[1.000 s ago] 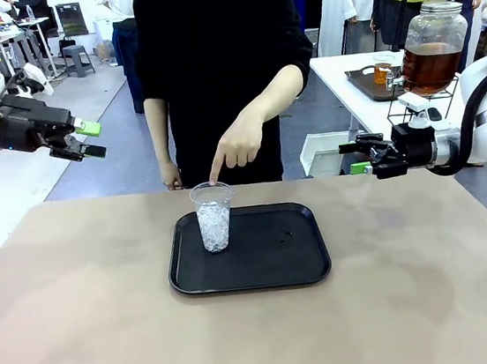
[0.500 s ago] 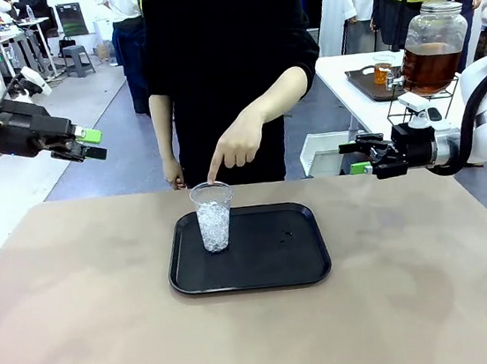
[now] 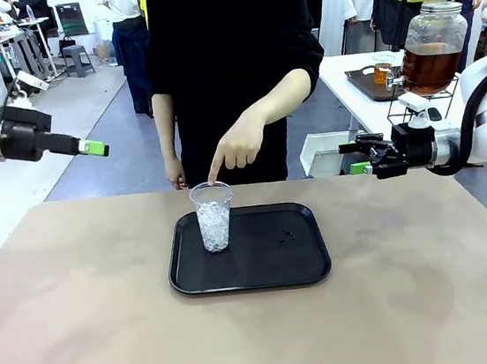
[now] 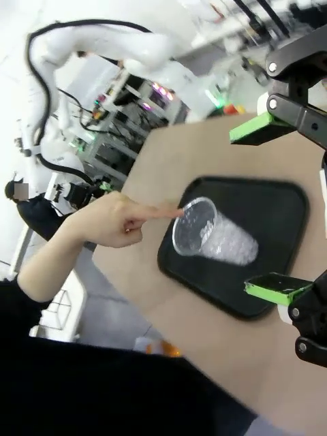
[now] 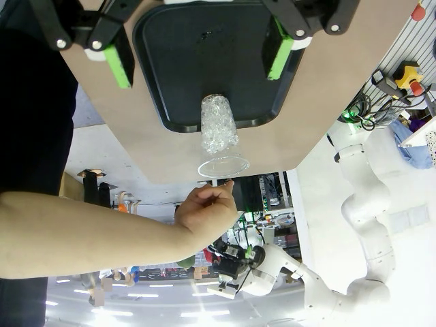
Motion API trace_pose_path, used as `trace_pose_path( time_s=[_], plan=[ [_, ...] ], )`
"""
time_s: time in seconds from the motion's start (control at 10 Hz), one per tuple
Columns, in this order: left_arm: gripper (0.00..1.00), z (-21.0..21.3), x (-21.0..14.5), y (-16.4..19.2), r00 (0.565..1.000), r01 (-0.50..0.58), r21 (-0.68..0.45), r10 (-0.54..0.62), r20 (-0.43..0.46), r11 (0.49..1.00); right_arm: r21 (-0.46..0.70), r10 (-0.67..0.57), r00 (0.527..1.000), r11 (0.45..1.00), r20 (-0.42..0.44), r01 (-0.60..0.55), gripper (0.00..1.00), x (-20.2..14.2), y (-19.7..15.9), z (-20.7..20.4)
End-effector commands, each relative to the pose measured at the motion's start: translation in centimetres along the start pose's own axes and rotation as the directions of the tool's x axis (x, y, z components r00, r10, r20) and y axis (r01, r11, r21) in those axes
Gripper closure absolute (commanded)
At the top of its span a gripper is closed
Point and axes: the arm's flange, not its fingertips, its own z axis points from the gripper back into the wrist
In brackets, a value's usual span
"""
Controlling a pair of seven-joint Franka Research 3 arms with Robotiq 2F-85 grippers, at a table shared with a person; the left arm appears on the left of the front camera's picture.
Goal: Pour the drink into the iced cup.
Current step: Pick up the iced cup indicated by the human and present it to them.
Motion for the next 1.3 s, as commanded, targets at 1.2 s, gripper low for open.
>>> trace_pose_path(
  time_s=[1.2],
  plan=[
    [0.00,-4.7,-5.2,1.7,0.975,0.209,0.014,-0.210,0.078,0.978,0.005,-0.008,1.000,1.000,-0.002,0.008,0.00,0.4,-0.1,-0.2]
  ],
)
